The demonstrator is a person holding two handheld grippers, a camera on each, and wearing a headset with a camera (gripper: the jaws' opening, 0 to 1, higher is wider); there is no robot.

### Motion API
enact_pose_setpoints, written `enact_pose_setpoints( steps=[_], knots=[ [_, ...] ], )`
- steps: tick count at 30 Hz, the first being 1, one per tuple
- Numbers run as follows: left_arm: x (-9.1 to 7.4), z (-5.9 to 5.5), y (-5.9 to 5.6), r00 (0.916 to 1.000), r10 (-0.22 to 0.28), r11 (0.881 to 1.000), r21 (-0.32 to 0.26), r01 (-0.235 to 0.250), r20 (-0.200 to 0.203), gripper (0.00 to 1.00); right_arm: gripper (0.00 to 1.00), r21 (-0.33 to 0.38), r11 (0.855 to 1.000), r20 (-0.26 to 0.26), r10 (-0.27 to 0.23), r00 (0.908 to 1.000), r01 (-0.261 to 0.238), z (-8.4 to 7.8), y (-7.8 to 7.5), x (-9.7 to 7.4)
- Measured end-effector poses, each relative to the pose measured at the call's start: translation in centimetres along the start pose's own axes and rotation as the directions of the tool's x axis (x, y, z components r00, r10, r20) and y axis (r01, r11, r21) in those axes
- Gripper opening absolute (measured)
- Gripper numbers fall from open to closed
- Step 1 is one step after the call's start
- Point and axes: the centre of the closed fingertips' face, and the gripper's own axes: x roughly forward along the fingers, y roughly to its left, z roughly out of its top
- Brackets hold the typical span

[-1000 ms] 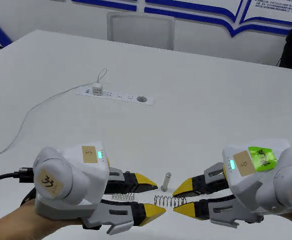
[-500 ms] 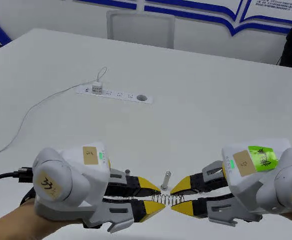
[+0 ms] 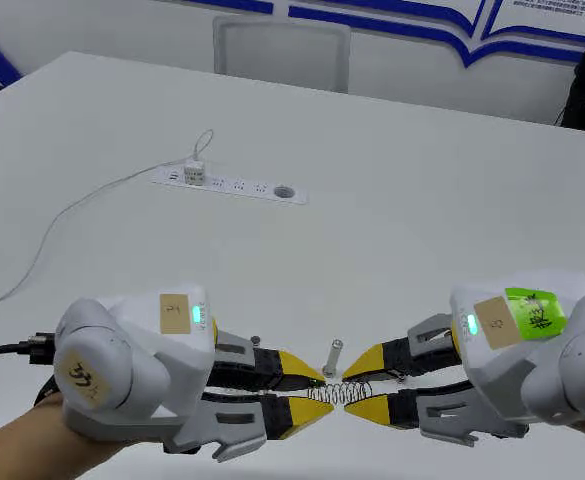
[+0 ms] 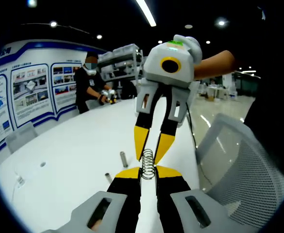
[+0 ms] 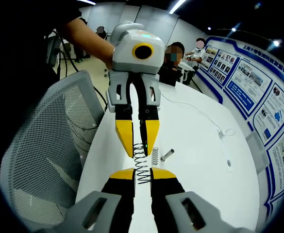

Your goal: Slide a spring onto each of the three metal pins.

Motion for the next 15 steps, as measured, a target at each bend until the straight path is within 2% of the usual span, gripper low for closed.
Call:
enact_pose_setpoints(
  steps=[7, 9, 11, 15],
  knots=[
    [0.0, -0.1, -0.4, 0.9998, -0.016, 1.000, 0.021, 0.016, -0.010, 0.09, 0.17, 0.023, 1.000, -0.013, 0.004, 0.9999, -0.003, -0.6, -0.1, 0.0],
    [-0.1, -0.1, -0.5, 0.9997, -0.021, 1.000, 0.021, 0.021, -0.010, 0.09, 0.15, 0.030, 0.999, -0.017, 0.029, 0.9994, -0.028, -0.9, 0.4, 0.1],
    [-0.1, 0.0, -0.6, 0.9996, -0.026, 0.999, 0.024, 0.026, -0.008, 0.09, 0.14, 0.026, 0.999, -0.036, 0.030, 0.9989, -0.029, -1.4, 0.4, 0.1],
    [-0.2, 0.0, -0.6, 0.9996, -0.028, 0.999, 0.025, 0.028, -0.008, 0.09, 0.11, 0.052, 0.998, -0.021, 0.036, 0.9991, -0.035, -1.3, 0.6, 0.1]
  ],
)
